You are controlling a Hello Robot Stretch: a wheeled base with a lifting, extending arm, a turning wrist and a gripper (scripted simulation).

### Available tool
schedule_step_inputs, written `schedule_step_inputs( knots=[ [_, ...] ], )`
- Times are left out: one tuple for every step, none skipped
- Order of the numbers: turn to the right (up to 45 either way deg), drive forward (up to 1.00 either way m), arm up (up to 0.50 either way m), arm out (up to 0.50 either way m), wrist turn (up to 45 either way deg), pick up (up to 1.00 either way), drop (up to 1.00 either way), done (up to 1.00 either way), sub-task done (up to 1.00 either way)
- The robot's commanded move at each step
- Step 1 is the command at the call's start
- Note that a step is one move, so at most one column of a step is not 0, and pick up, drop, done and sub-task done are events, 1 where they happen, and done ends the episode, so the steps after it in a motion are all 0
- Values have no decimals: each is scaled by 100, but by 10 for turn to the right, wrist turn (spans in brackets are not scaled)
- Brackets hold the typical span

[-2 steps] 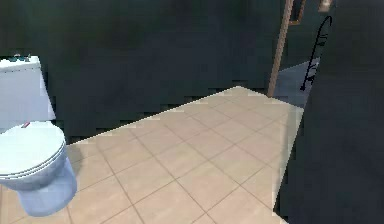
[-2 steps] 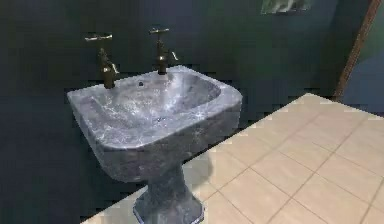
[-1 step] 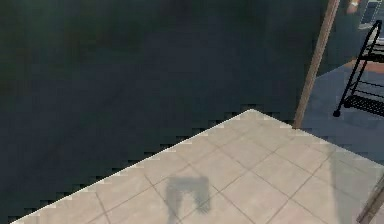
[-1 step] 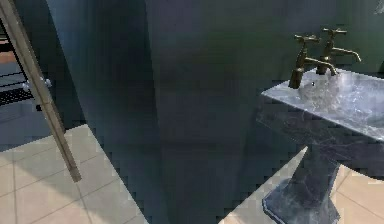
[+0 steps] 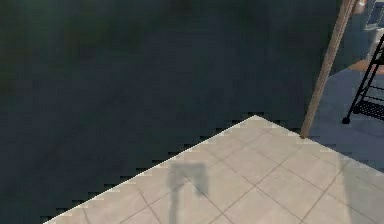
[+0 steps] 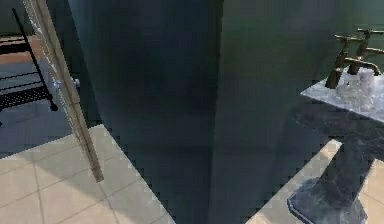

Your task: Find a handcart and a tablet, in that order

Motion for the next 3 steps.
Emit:
schedule_step_inputs(
  knots=[
    [360, 0, 0, 0, 0, 0, 0, 0, 0],
    [0, 100, 0, 0, 0, 0, 0, 0, 0],
    [90, 0, 0, 0, 0, 0, 0, 0, 0]
  ],
)
